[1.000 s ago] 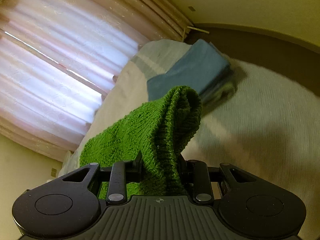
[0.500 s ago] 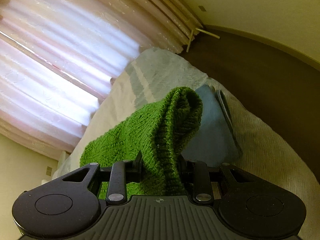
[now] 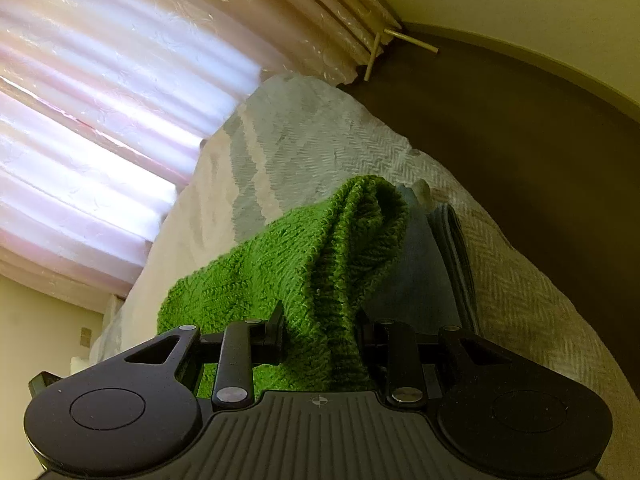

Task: Fold clothes
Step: 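Lift the folded green vest with both grippers and carry it toward the towel stack, then lower the vest onto the blue towel stack and open both grippers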

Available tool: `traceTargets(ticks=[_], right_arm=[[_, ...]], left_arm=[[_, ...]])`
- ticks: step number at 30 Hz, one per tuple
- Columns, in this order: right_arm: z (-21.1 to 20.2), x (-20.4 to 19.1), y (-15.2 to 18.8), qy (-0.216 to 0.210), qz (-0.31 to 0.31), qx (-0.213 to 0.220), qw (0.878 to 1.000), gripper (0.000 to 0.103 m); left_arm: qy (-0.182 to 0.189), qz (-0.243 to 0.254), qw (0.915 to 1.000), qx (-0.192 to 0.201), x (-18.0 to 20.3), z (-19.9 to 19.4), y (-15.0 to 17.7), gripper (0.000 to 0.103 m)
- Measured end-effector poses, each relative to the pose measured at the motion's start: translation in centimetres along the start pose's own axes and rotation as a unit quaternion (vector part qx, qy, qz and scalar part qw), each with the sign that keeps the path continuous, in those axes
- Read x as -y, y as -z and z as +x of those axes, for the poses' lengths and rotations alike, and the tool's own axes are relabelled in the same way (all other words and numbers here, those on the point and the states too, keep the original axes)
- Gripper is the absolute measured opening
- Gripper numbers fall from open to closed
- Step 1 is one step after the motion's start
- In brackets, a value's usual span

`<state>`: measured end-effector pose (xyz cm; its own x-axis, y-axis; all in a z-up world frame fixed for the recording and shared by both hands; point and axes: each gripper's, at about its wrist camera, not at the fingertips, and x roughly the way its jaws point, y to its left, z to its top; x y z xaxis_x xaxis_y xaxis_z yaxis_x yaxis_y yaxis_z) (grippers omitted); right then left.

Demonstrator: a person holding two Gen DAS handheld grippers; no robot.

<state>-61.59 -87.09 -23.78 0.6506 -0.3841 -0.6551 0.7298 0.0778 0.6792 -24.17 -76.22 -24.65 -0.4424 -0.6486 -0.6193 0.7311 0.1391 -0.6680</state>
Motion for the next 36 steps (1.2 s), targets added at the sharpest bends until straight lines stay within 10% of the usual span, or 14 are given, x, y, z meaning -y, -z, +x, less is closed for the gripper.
traceTargets(ticks=[15, 20, 26, 36], right_arm=[[2.9, 1.2, 0.4, 0.083, -0.023, -0.012, 0.996, 0.032], [2.1, 0.7, 0.8, 0.117, -0.031, -0.013, 0.993, 0.057], [-1.8, -4.9, 1.3, 0.206, -0.164, 0.124, 0.957, 0.063], [7.0, -6.8, 3.0, 0.243, -0.299, 0.072, 0.920, 0.044]], left_arm=[[-0.016, 0.025, 0.9984, -0.049, -3.7, 4.3, -0.1, 0.025], [-0.043, 0.045, 0.9966, -0.053, -3.9, 4.3, -0.1, 0.030], [-0.093, 0.104, 0.9902, -0.003, -1.0, 0.5, -1.8, 0.013], [-0.142, 0.247, 0.9584, -0.015, 3.9, 7.4, -2.9, 0.000]])
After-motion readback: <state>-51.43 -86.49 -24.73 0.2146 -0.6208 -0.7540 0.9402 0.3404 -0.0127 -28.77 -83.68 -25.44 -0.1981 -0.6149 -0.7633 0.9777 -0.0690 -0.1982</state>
